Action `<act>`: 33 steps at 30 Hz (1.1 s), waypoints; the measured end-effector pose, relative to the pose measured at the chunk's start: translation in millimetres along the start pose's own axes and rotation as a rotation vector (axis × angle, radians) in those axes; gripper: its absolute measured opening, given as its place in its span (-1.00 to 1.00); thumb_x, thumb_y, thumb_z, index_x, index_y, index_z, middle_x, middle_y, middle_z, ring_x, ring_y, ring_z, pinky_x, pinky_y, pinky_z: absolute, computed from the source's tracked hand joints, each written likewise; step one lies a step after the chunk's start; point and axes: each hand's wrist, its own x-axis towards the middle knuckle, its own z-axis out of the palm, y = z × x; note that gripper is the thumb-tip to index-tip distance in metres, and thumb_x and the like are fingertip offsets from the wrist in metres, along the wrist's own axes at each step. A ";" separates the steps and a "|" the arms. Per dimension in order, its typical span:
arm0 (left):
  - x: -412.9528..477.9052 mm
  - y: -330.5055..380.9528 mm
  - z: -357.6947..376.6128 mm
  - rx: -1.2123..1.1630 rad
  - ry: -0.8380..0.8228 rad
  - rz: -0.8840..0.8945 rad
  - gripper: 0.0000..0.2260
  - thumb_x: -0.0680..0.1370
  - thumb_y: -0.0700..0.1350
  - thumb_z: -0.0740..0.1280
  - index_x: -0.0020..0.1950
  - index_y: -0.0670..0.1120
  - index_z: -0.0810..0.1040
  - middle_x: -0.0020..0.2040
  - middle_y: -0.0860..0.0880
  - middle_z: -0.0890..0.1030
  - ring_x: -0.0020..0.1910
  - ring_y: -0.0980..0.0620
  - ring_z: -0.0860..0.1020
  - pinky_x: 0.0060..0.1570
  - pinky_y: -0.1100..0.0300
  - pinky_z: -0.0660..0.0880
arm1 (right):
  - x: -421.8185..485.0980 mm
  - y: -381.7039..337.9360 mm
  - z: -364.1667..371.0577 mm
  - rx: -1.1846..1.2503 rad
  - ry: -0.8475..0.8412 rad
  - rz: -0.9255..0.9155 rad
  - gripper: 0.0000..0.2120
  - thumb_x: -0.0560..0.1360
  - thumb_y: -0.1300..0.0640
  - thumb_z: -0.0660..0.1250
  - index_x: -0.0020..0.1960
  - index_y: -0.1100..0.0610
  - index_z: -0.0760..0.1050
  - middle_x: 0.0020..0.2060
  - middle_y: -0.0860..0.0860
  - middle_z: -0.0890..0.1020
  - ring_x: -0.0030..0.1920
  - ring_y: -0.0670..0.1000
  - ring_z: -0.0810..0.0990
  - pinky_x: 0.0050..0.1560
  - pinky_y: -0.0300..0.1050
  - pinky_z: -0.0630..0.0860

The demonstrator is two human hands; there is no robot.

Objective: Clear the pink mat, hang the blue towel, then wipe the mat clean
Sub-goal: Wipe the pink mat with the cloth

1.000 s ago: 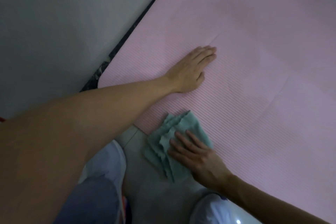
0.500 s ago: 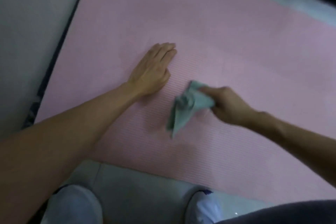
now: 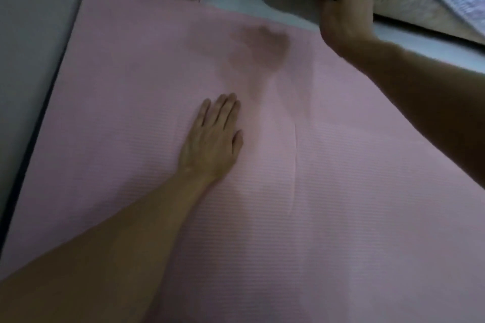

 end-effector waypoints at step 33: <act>-0.7 3.4 -2.6 0.047 -0.007 -0.020 -0.49 0.61 0.01 0.03 0.52 -0.19 0.27 0.52 -0.11 0.29 0.52 -0.06 0.22 0.50 -0.06 0.10 | -164.0 36.1 35.2 -0.381 -0.610 -0.153 -0.35 0.44 0.22 0.05 0.54 0.04 0.21 0.52 0.08 0.24 0.53 0.17 0.13 0.49 0.08 0.12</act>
